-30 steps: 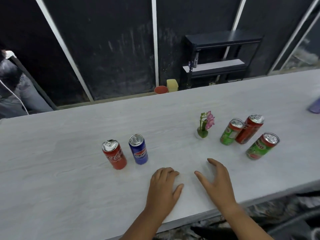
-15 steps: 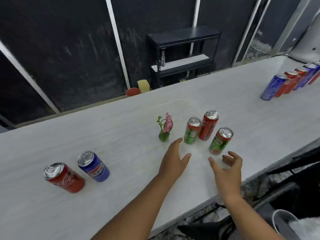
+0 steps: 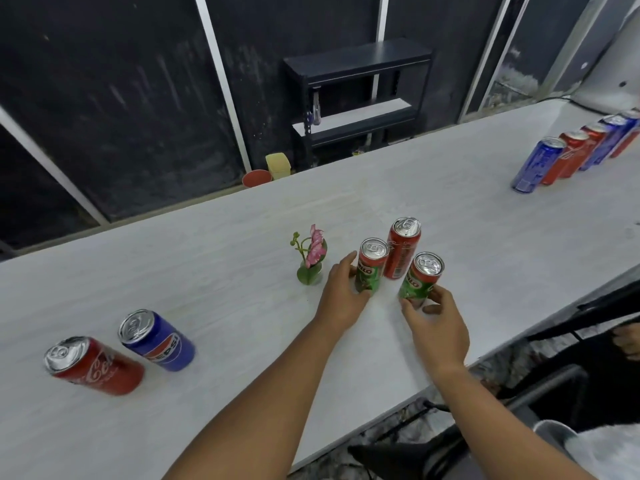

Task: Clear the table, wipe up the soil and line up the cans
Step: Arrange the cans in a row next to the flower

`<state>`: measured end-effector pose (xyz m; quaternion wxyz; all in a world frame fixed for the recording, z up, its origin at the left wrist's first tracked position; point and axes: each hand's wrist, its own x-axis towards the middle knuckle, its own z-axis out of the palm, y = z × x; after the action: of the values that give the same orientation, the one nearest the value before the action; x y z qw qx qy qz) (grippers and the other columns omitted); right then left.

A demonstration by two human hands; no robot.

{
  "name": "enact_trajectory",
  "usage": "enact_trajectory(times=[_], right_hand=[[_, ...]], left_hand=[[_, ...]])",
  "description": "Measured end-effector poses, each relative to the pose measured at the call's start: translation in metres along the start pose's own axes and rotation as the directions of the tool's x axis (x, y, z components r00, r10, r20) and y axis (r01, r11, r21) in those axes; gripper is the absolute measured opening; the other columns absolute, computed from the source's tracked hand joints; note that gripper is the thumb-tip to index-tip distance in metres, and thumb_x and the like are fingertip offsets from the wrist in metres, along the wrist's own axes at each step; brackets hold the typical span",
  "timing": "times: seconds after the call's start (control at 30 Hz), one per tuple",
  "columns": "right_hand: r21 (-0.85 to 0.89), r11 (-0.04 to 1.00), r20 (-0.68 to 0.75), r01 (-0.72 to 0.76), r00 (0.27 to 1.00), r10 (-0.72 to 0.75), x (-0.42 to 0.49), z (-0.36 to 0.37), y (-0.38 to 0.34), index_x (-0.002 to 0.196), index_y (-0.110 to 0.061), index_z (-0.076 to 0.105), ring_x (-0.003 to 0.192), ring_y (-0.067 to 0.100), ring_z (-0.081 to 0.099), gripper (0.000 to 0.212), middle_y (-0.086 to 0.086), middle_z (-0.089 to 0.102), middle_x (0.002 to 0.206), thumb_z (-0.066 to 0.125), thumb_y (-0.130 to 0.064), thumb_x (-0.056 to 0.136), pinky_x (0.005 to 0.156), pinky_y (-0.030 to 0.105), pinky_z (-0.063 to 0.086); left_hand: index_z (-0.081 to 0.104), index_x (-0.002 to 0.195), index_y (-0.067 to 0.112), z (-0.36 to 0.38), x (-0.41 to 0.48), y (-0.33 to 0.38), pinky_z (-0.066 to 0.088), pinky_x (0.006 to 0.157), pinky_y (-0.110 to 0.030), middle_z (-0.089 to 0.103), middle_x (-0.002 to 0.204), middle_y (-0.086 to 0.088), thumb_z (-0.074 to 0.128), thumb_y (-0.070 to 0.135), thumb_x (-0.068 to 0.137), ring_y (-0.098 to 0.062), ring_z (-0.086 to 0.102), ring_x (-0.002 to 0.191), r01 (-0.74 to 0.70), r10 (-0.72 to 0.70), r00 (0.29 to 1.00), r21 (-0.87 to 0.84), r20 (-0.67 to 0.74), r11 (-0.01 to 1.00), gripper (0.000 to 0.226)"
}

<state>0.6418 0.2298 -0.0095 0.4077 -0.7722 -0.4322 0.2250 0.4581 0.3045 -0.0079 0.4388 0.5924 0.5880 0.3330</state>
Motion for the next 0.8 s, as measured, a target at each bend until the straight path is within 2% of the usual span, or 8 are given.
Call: enact_trajectory(times=[0.1, 0.17, 0.3, 0.4, 0.57, 0.7, 0.8], right_hand=[[-0.059, 0.997, 0.039, 0.046, 0.998, -0.043, -0.001, 0.001, 0.002, 0.13, -0.045, 0.056, 0.094, 0.005, 0.064, 0.057, -0.018, 0.066, 0.101, 0.073, -0.065, 0.08, 0.068, 0.03, 0.049], [-0.09, 0.994, 0.055, 0.063, 0.997, -0.059, -0.001, 0.002, 0.004, 0.131, -0.045, 0.056, 0.097, 0.008, 0.064, 0.057, -0.016, 0.066, 0.104, 0.072, -0.065, 0.081, 0.073, 0.034, 0.052], [-0.112, 0.991, 0.049, 0.077, 0.996, -0.072, -0.002, 0.004, 0.001, 0.132, -0.044, 0.057, 0.099, 0.012, 0.061, 0.062, -0.012, 0.065, 0.107, 0.075, -0.072, 0.08, 0.074, 0.035, 0.05], [-0.093, 0.993, 0.048, 0.067, 0.997, -0.063, -0.001, 0.003, 0.0, 0.127, -0.041, 0.058, 0.101, 0.015, 0.063, 0.059, -0.011, 0.066, 0.109, 0.077, -0.071, 0.08, 0.074, 0.035, 0.049], [-0.079, 0.99, 0.079, 0.119, 0.99, -0.113, -0.005, 0.002, 0.0, 0.118, -0.037, 0.062, 0.101, 0.015, 0.063, 0.048, -0.013, 0.067, 0.107, 0.079, -0.065, 0.082, 0.074, 0.037, 0.052], [0.033, 0.985, 0.156, 0.171, 0.972, -0.174, -0.023, 0.009, 0.001, 0.11, -0.038, 0.065, 0.102, 0.013, 0.064, 0.038, -0.014, 0.07, 0.104, 0.079, -0.062, 0.085, 0.08, 0.04, 0.054], [0.118, 0.973, 0.23, 0.2, 0.947, -0.223, -0.048, 0.024, -0.007, 0.115, -0.039, 0.066, 0.104, 0.007, 0.064, 0.044, -0.017, 0.072, 0.108, 0.08, -0.066, 0.084, 0.085, 0.04, 0.053]], left_hand=[[0.057, 0.15, 0.02, 0.001, -0.006, -0.002, 0.05, 0.114, -0.031, 0.05, 0.136, 0.001, 0.088, 0.018, 0.088, -0.017, 0.063, 0.128, -0.04, 0.043, 0.999, 0.089, -0.032, 0.995, 0.069], [0.058, 0.145, 0.021, 0.001, -0.012, -0.003, 0.052, 0.113, -0.033, 0.051, 0.136, 0.004, 0.091, 0.022, 0.086, -0.013, 0.061, 0.126, -0.037, 0.041, 0.998, 0.075, -0.054, 0.997, 0.068], [0.055, 0.151, 0.028, -0.003, -0.021, -0.005, 0.05, 0.113, -0.026, 0.063, 0.148, 0.009, 0.091, 0.02, 0.087, -0.004, 0.059, 0.133, -0.057, 0.057, 0.997, -0.01, -0.05, 0.998, 0.074], [0.061, 0.147, 0.026, -0.008, -0.027, -0.006, 0.053, 0.111, -0.027, 0.07, 0.142, 0.008, 0.092, 0.022, 0.086, -0.004, 0.064, 0.128, -0.052, 0.052, 0.996, -0.003, -0.073, 0.999, 0.069], [0.067, 0.136, 0.027, -0.02, -0.047, -0.015, 0.055, 0.098, -0.02, 0.07, 0.128, 0.013, 0.097, 0.035, 0.08, -0.001, 0.067, 0.114, -0.044, 0.048, 0.992, 0.033, -0.12, 0.998, 0.065], [0.066, 0.134, 0.032, -0.039, -0.077, -0.029, 0.05, 0.089, -0.006, 0.068, 0.127, 0.019, 0.097, 0.041, 0.078, 0.01, 0.063, 0.111, -0.011, 0.016, 0.985, 0.031, -0.17, 0.999, 0.065], [0.066, 0.135, 0.032, -0.058, -0.105, -0.041, 0.048, 0.089, -0.005, 0.068, 0.128, 0.02, 0.097, 0.043, 0.078, 0.007, 0.063, 0.112, 0.015, -0.008, 0.978, 0.034, -0.209, 0.999, 0.066]])
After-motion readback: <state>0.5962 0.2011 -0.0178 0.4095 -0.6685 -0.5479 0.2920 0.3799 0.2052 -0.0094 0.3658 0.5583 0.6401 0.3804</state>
